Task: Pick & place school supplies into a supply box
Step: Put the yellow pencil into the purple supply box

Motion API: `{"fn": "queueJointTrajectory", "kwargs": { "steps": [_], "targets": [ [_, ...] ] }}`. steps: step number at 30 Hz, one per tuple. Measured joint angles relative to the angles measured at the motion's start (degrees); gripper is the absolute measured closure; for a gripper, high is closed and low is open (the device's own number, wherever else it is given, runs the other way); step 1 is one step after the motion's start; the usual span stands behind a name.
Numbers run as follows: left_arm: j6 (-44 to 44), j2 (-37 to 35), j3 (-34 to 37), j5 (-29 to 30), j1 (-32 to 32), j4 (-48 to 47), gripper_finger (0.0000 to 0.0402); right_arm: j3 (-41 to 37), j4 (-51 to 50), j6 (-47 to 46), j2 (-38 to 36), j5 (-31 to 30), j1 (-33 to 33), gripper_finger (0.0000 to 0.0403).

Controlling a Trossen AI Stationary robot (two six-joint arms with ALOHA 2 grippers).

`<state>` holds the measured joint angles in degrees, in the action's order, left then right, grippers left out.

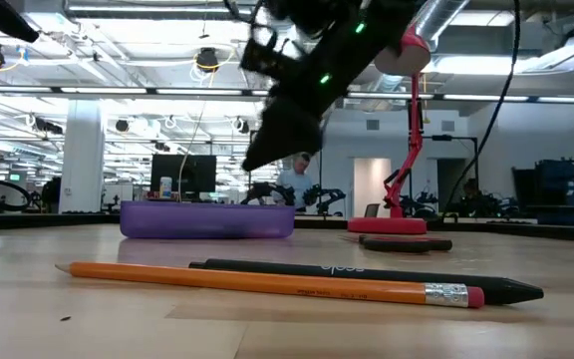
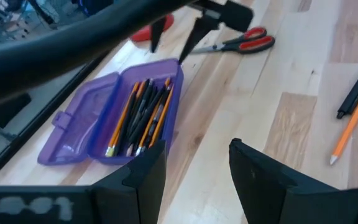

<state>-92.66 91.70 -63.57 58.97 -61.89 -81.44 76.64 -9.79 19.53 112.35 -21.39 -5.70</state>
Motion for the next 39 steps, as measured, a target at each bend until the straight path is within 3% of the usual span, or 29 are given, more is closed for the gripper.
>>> {"fn": "queueJointTrajectory", "kwargs": {
  "steps": [8,13,20,23,27,34,39],
  "targets": [
    [4.30,0.17,0.00,3.12,0.39,1.43,0.0237,0.02,-15.52,-15.30,-4.89,2.18,-7.66,0.0216],
    [22.48,0.17,0.00,4.13,1.73,14.74,0.0237,0.02,-22.53,-22.33,-4.89,1.90,-12.62,0.0225],
    [53.23,0.28,0.00,-7.33,6.92,41.48,0.0237,0.00,-32.59,-35.48,-4.89,-4.47,-17.15,0.0234],
    [62.59,0.28,0.00,-12.35,9.69,49.39,0.0237,0.00,-33.76,-38.31,-4.89,-6.61,-18.95,0.0234],
    [67.02,2.45,-0.02,-21.85,15.50,52.70,0.0237,0.00,-34.58,-40.85,-4.89,-8.48,-21.34,0.0234],
    [75.30,12.78,0.00,-40.73,25.01,64.19,0.0237,-0.04,-40.93,-47.02,-4.87,-13.59,-25.29,0.0239],
    [75.76,17.08,0.00,-48.46,30.01,65.68,0.0237,-0.04,-43.88,-50.58,-4.84,-16.22,-27.09,0.0239]
  ]
}}
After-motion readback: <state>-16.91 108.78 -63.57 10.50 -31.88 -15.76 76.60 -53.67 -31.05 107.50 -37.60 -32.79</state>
